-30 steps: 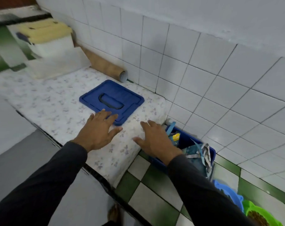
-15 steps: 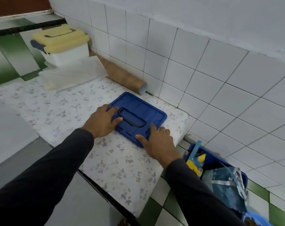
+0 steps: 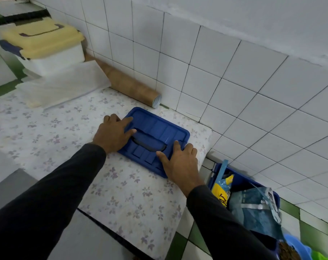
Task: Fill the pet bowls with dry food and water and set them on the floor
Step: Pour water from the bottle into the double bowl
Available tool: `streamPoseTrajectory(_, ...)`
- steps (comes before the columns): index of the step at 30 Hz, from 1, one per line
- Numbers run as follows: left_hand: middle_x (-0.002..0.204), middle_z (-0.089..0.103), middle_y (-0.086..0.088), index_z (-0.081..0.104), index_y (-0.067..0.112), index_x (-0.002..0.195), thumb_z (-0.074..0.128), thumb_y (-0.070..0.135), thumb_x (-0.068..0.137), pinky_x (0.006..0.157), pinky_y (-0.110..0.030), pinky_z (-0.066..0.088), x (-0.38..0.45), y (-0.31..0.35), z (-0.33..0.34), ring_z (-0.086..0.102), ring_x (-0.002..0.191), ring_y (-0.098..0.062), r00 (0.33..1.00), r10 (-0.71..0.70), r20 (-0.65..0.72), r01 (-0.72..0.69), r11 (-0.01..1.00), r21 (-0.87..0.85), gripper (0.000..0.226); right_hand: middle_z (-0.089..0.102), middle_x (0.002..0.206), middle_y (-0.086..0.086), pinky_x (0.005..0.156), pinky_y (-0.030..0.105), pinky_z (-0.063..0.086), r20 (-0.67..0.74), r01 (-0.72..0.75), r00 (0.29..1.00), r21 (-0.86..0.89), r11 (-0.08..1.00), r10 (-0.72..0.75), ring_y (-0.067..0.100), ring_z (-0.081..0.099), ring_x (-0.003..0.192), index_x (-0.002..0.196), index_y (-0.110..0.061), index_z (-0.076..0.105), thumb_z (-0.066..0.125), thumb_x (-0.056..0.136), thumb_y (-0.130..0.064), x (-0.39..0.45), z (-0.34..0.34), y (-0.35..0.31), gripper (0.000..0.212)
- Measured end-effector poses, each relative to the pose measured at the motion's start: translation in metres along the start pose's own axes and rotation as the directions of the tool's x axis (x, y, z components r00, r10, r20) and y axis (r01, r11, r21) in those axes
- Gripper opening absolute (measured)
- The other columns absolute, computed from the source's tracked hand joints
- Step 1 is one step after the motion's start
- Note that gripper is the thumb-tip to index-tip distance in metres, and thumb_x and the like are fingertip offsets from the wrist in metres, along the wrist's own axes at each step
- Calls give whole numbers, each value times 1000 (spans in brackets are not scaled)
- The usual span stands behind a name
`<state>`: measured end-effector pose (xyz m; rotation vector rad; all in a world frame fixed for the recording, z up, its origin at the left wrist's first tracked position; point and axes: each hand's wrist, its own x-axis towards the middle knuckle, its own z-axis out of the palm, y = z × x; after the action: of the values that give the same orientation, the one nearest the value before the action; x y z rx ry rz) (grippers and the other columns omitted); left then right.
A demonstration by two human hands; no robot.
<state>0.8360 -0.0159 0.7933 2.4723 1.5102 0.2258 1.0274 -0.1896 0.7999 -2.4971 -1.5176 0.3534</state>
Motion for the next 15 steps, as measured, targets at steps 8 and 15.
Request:
streamPoseTrajectory(8, 125, 50, -19, 46, 28, 153, 51, 61, 98, 93, -47, 49, -21, 63, 15, 42, 121, -35, 999, -3, -51, -2, 995, -95, 64, 29, 137, 16, 97, 38, 53, -106, -80, 988, 241, 967, 108, 33, 55, 110, 152, -22, 36, 45, 99, -62, -17, -15, 53, 67)
streamPoseTrajectory(15, 118, 49, -16, 52, 24, 149, 59, 56, 96, 87, -48, 54, -47, 147, 42, 44, 116, -33, 992, 105, -74, -116, 980, -163, 62, 27, 139, 15, 87, 36, 55, -149, -172, 963, 311, 935, 227, 30, 62, 91, 150, -22, 41, 52, 102, -48, -58, -36, 128, 55)
